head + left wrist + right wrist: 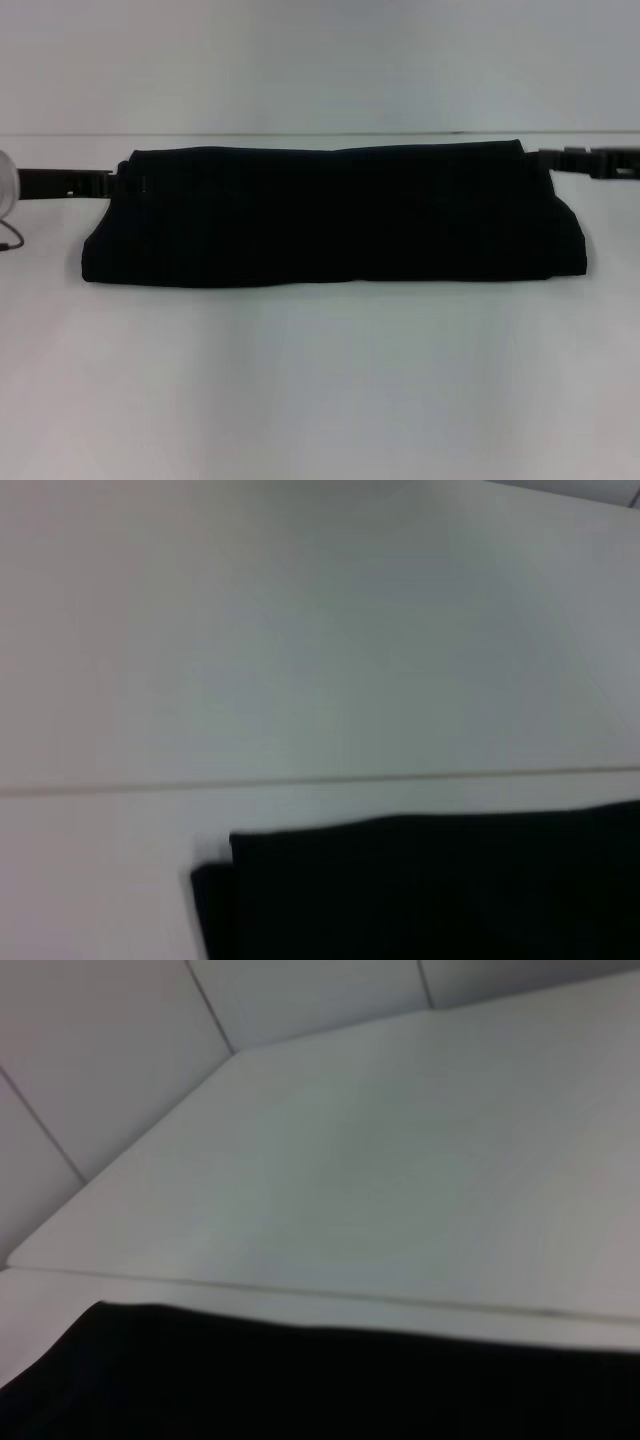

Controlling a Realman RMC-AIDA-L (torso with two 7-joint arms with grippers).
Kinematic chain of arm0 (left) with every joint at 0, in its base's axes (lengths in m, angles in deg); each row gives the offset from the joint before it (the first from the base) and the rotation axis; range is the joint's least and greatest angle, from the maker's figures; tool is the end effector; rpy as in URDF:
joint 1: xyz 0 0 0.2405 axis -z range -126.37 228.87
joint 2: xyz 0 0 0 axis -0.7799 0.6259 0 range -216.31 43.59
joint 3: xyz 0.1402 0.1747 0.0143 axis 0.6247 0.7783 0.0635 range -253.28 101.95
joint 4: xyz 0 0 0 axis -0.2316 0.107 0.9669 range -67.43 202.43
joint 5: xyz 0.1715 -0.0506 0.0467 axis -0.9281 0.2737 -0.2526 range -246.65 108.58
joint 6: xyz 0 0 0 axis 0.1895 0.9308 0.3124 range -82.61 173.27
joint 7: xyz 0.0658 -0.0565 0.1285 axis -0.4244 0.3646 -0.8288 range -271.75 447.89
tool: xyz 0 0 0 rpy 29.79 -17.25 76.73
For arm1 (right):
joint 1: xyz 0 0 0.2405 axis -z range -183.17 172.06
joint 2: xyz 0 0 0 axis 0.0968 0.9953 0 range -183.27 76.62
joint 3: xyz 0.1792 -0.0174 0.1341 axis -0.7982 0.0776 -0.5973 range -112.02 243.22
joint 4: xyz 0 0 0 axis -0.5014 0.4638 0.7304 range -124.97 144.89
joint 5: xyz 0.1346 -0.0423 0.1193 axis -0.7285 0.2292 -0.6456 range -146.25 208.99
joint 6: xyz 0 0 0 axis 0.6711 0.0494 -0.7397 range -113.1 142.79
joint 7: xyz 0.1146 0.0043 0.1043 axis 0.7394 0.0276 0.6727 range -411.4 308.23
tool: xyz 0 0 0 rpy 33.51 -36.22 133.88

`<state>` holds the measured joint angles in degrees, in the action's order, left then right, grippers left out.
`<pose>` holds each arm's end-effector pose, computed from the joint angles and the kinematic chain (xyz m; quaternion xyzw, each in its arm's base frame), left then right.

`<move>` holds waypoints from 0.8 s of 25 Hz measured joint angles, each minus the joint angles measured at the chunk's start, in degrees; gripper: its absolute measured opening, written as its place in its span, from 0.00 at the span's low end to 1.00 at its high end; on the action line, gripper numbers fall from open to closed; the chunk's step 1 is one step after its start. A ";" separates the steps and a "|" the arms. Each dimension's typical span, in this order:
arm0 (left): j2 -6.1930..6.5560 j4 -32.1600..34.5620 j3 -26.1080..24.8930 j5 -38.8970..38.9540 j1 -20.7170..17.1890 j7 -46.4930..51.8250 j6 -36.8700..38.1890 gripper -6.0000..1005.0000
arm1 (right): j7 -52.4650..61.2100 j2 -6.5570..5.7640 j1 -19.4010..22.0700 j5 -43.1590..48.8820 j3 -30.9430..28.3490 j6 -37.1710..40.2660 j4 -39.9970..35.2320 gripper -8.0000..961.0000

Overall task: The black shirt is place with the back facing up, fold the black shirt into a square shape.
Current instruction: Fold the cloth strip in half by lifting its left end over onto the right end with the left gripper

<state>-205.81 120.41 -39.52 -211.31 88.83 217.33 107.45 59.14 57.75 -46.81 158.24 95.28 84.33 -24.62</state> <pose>-0.2548 0.3856 0.0666 -0.7912 -0.4861 -0.0990 0.3576 0.2424 0.3890 0.0694 -0.8346 0.4390 0.1908 0.2728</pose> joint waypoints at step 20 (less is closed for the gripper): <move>-0.43 -0.27 1.96 -6.95 -2.74 4.89 2.81 0.88 | 2.13 -1.30 3.46 0.25 0.47 3.06 0.35 0.54</move>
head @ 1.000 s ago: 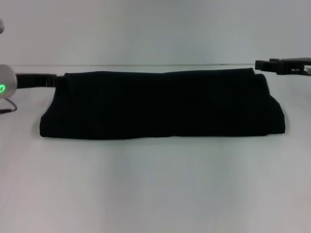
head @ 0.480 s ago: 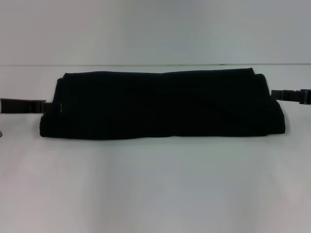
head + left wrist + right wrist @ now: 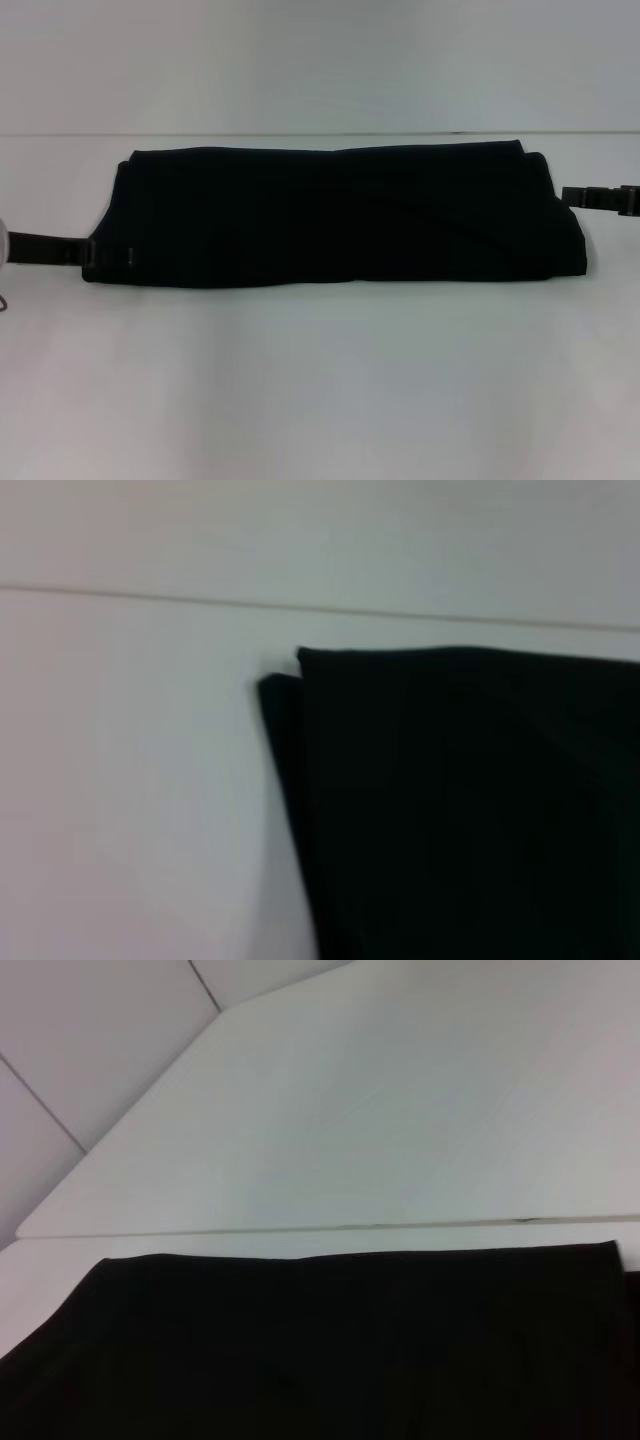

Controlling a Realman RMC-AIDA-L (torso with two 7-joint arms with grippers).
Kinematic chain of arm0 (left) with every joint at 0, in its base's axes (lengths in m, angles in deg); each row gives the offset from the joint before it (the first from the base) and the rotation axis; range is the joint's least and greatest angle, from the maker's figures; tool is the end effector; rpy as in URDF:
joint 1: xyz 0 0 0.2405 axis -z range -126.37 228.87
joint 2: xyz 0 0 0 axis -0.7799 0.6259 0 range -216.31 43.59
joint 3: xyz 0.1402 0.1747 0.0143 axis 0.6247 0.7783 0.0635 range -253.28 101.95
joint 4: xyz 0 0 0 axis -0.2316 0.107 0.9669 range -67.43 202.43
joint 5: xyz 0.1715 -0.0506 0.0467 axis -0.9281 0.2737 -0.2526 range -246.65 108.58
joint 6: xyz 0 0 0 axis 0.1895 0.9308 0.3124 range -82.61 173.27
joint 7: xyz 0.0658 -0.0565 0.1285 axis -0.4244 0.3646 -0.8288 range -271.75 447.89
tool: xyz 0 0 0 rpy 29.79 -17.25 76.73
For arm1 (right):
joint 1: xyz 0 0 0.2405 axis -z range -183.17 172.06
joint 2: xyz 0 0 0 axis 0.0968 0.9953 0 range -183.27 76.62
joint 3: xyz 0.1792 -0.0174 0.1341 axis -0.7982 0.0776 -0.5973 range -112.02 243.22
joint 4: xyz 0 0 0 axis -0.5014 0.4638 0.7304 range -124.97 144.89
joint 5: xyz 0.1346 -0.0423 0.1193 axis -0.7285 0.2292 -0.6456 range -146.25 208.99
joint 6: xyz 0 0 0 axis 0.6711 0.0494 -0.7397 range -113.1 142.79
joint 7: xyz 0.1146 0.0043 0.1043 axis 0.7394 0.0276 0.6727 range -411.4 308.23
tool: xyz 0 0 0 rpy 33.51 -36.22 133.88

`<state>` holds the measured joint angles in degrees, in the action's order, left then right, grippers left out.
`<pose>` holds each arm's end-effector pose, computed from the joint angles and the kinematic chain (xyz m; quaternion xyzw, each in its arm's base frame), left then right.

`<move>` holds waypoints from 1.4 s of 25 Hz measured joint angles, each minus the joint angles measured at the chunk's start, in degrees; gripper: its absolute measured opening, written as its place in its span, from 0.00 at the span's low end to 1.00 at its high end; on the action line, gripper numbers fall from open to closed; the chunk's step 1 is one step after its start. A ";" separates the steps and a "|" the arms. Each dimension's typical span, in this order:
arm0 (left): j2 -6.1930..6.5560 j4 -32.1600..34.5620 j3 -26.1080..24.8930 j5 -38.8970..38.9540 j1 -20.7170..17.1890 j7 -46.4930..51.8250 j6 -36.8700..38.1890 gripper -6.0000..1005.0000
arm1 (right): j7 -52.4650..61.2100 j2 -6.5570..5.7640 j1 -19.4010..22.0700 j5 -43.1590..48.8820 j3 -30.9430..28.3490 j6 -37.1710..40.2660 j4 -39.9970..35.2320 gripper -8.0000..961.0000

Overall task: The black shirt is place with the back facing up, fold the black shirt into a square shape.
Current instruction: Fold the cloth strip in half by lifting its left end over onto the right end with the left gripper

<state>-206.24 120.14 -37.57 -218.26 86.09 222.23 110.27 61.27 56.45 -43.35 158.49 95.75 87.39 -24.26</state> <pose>-0.2819 0.3597 0.0526 -0.7781 -0.5318 -0.0332 0.3325 0.2639 0.3695 0.0729 -0.8223 0.4746 0.1819 0.2558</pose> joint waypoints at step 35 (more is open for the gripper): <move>0.73 -0.69 2.33 0.11 1.22 -2.15 1.25 0.01 | 3.39 1.46 -2.43 10.44 0.18 -10.73 5.48 0.51</move>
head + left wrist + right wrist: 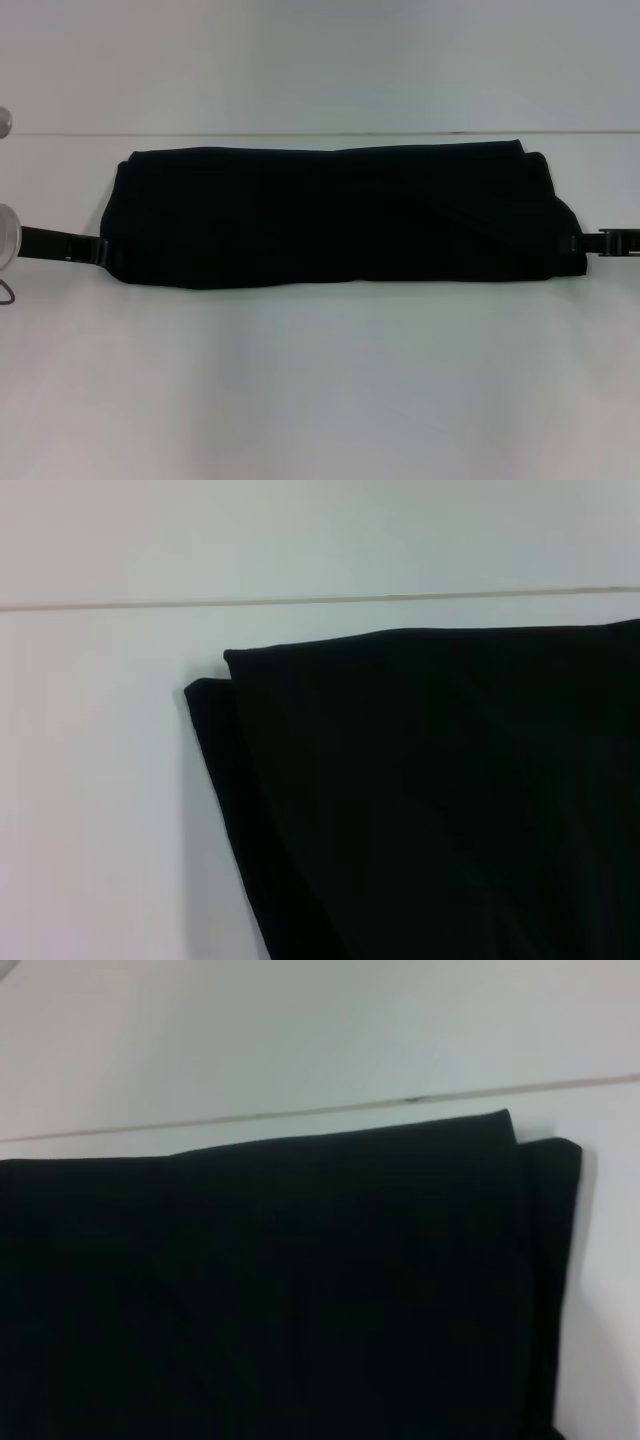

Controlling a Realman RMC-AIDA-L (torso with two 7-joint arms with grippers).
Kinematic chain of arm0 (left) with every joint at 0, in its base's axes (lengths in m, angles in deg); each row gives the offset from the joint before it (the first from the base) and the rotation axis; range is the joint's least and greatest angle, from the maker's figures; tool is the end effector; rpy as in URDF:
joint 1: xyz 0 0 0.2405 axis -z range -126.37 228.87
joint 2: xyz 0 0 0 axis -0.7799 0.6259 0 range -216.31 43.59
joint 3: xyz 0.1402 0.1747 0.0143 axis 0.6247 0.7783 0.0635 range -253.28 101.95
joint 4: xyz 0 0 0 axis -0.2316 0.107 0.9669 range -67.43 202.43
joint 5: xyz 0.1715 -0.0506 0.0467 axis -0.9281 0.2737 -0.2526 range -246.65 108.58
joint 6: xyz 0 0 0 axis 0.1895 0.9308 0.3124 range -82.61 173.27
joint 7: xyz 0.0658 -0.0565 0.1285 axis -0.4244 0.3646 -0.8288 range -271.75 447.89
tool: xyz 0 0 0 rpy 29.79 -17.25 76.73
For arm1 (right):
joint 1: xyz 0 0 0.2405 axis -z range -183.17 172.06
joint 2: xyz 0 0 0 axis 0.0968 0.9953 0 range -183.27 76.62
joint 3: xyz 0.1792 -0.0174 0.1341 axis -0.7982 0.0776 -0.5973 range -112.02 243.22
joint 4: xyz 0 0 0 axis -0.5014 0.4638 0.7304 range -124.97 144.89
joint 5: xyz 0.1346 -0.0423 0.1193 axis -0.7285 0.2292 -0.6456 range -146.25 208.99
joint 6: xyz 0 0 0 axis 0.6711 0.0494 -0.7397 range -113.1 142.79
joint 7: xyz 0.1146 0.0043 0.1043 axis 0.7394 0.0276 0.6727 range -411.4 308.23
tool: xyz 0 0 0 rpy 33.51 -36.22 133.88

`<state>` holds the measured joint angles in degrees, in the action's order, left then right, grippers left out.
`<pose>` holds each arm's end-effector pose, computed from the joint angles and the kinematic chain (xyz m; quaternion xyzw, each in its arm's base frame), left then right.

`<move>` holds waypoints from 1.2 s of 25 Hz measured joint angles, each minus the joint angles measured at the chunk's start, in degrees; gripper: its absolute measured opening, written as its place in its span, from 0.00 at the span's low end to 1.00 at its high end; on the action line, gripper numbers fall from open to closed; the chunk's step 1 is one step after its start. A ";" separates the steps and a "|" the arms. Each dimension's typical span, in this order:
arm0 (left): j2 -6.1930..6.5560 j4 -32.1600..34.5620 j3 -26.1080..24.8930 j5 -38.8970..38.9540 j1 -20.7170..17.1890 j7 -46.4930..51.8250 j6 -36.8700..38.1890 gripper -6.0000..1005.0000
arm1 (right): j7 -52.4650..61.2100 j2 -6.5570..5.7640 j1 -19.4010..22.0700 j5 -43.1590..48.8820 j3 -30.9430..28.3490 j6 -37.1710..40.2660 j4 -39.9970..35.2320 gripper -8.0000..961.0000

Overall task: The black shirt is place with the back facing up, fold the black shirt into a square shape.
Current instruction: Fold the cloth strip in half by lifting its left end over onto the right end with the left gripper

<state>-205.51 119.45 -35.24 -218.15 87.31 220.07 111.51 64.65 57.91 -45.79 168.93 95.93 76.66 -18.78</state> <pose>-0.2728 0.3633 0.0486 -0.8047 -0.5017 -0.0141 0.3171 0.2879 0.3714 0.0450 -0.8041 0.5128 0.0985 0.2840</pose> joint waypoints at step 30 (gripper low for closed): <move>0.82 -1.29 -0.41 -0.12 0.55 -0.75 -0.23 0.08 | -1.20 0.28 3.16 -2.75 1.77 -1.14 -2.37 0.01</move>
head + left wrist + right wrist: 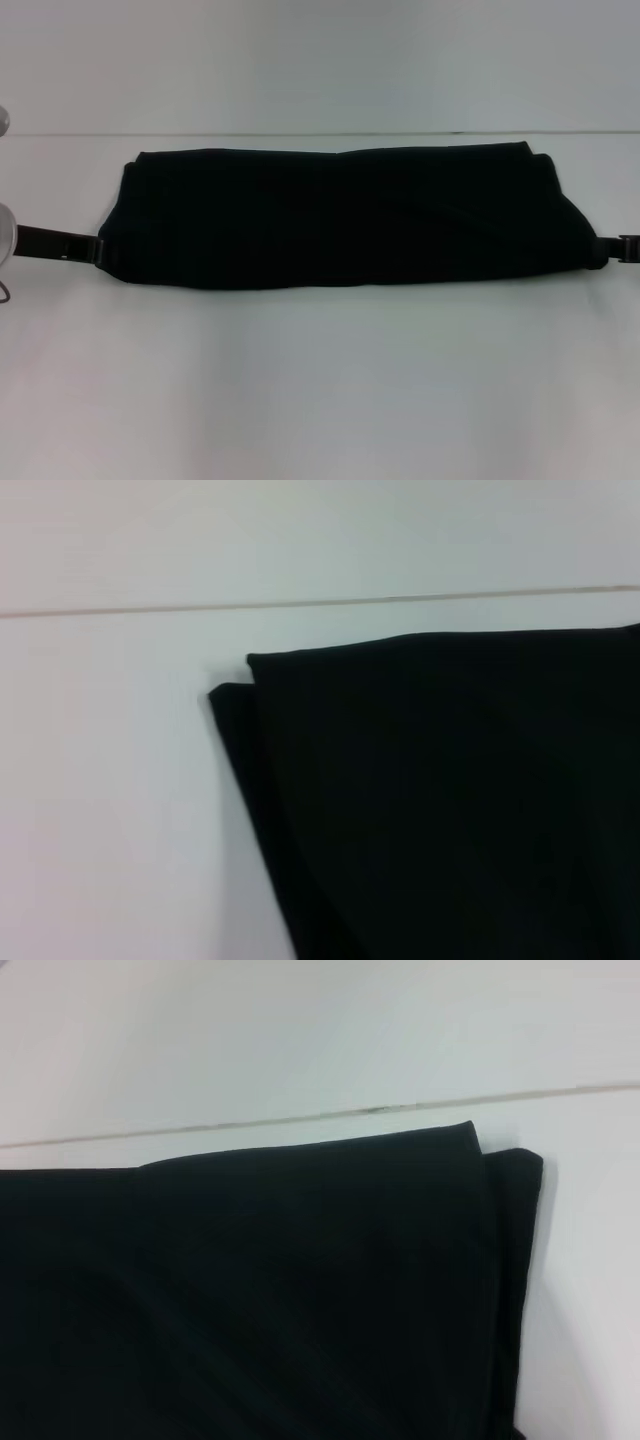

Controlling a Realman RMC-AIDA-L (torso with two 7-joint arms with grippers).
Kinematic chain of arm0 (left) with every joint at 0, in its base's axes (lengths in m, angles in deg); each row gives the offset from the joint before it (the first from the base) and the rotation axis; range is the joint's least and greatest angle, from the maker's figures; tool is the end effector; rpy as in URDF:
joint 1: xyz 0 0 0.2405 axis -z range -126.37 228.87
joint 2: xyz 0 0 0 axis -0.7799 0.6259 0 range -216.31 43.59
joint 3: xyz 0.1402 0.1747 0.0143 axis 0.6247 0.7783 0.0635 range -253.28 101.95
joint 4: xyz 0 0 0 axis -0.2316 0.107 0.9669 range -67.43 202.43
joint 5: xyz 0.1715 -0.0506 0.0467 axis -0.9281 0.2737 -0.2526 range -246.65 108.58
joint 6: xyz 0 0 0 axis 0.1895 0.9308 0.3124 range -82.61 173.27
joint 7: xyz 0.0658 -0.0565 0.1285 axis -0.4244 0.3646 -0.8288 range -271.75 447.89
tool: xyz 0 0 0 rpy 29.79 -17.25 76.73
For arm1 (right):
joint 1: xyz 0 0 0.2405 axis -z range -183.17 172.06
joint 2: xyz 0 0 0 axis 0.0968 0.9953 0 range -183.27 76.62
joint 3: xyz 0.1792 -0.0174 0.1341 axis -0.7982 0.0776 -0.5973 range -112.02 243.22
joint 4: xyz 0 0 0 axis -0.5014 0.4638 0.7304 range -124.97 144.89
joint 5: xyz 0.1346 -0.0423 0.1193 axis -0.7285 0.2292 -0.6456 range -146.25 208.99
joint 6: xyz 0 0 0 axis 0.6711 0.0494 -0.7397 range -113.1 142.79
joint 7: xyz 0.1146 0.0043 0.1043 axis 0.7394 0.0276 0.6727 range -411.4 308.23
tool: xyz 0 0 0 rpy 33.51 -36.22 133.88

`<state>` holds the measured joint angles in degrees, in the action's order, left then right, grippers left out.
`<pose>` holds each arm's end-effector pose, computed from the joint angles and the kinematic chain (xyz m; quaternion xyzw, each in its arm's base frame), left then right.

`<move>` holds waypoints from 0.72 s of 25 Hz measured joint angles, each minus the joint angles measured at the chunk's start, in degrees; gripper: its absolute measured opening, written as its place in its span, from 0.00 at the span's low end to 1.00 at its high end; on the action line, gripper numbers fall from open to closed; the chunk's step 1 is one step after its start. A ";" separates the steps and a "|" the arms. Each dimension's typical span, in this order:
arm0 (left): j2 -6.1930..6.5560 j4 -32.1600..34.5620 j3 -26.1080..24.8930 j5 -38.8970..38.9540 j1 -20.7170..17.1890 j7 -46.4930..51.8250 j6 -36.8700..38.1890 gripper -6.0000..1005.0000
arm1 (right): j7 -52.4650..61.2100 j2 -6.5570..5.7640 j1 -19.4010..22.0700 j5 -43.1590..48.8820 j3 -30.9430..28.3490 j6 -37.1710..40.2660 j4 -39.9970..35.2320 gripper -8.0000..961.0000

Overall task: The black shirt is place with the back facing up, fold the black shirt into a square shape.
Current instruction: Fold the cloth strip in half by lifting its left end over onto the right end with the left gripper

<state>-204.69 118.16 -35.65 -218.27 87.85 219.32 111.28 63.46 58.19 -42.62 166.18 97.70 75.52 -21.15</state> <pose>-0.2749 0.3651 0.0510 -0.8062 -0.4989 -0.0104 0.3179 0.3012 0.3647 0.0528 -0.7965 0.5109 0.0999 0.3074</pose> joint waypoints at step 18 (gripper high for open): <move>1.32 0.31 -1.02 -0.14 0.15 -1.92 3.85 0.12 | 0.00 -0.84 2.62 0.07 -1.60 3.55 -2.47 0.01</move>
<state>-203.37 118.48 -36.67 -218.42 88.00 217.41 115.14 63.46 57.35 -40.00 166.25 96.10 79.07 -23.62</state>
